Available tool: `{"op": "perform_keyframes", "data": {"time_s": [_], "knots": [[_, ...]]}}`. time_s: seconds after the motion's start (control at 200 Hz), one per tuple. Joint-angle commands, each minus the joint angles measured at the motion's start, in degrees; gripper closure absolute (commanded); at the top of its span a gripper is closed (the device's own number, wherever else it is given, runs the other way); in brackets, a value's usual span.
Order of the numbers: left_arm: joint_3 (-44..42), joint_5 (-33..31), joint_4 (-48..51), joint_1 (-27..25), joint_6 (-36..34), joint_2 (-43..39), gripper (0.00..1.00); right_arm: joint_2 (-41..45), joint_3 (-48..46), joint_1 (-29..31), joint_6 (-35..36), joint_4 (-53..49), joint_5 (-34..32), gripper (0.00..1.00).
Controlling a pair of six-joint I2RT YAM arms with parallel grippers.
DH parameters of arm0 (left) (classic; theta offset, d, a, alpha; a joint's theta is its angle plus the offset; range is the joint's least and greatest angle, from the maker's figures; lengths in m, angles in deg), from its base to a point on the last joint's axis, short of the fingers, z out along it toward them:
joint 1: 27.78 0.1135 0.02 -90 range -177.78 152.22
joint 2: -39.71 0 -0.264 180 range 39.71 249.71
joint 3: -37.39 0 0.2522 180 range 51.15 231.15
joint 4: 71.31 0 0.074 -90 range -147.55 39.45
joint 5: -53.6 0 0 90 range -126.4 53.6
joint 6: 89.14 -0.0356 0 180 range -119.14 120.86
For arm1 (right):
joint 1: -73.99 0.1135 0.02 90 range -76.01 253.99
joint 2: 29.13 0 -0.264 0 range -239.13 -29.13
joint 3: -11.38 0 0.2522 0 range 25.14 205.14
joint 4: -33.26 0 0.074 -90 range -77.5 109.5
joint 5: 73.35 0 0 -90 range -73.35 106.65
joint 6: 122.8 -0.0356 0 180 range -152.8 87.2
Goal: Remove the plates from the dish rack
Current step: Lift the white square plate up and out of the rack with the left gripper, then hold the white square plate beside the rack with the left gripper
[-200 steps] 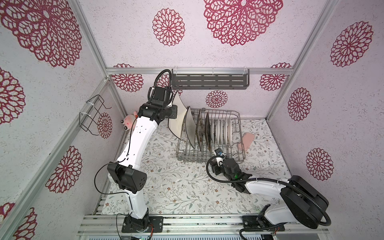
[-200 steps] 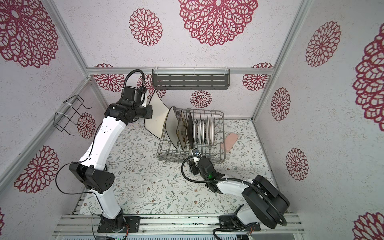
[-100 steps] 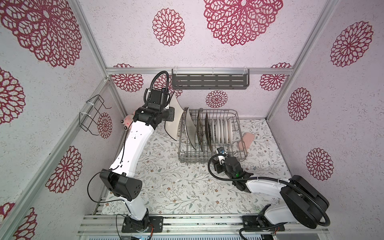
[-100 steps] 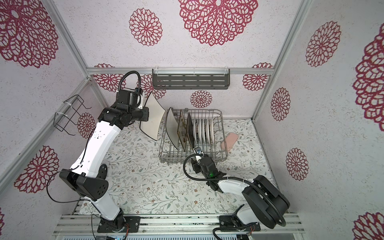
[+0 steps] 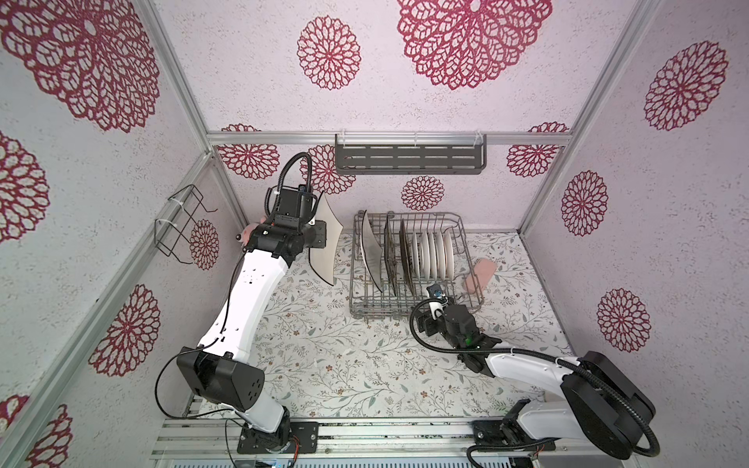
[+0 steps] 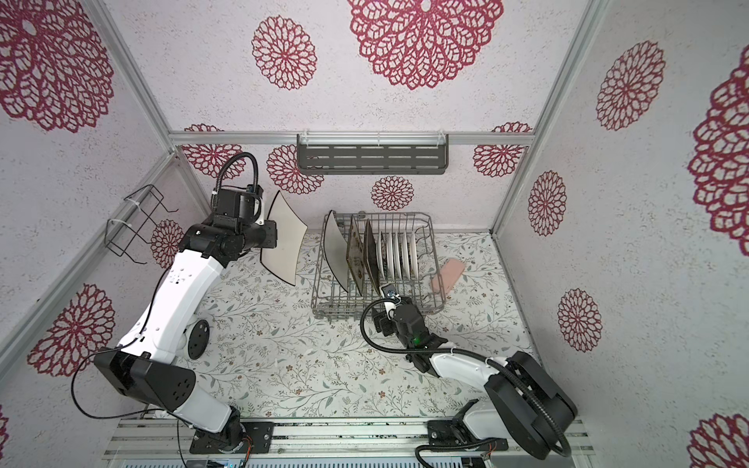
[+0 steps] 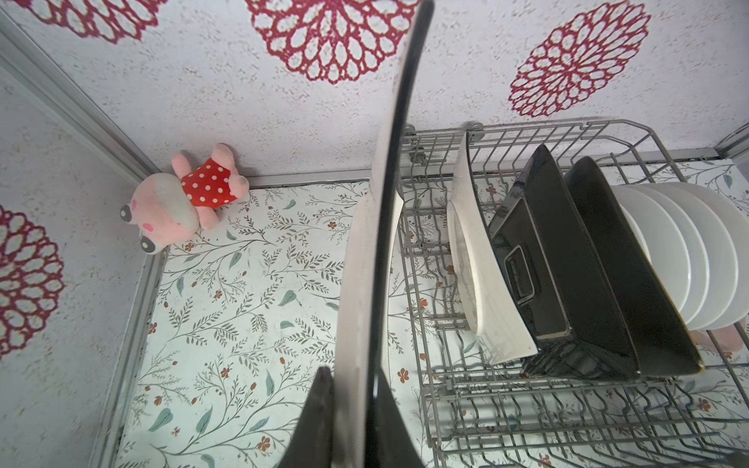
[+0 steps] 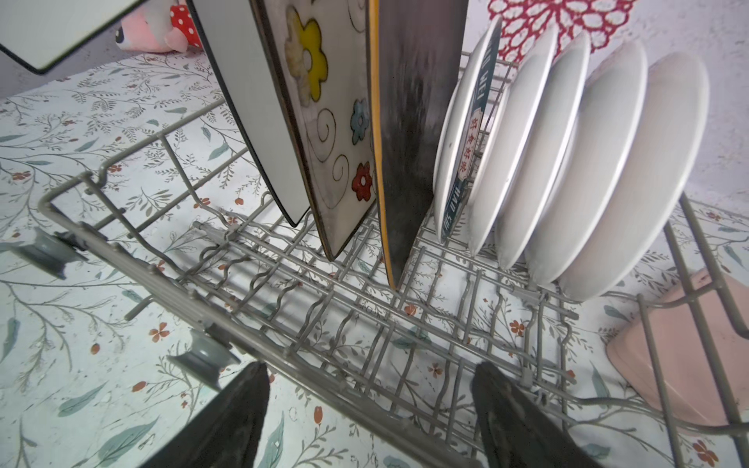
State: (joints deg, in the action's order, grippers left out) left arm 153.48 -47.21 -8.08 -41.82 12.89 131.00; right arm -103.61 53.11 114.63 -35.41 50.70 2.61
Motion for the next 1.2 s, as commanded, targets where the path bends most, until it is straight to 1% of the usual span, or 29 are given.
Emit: {"op": "perform_keyframes", "data": {"time_s": [0.0, 0.37, 0.625, 1.196], "knots": [[-1.49, 2.16, -11.28, 2.23, 2.96, -4.96, 1.0, 3.27, 1.04, -0.3, 1.17, -0.98, 0.86, 0.16], [-12.28, 9.82, -17.36, 8.38, 7.98, -8.49, 1.0, 7.91, 0.77, -0.3, 1.65, -3.31, 2.92, 0.14], [-16.13, 12.24, -19.85, 8.77, 7.21, -7.6, 1.0, 7.77, 0.69, -0.3, 2.39, -4.0, 4.41, 0.14], [-20.78, 14.24, -24.12, 10.52, 7.15, -4.11, 1.0, 6.81, 0.18, -0.38, 2.09, -4.05, 5.34, 0.14]]}}
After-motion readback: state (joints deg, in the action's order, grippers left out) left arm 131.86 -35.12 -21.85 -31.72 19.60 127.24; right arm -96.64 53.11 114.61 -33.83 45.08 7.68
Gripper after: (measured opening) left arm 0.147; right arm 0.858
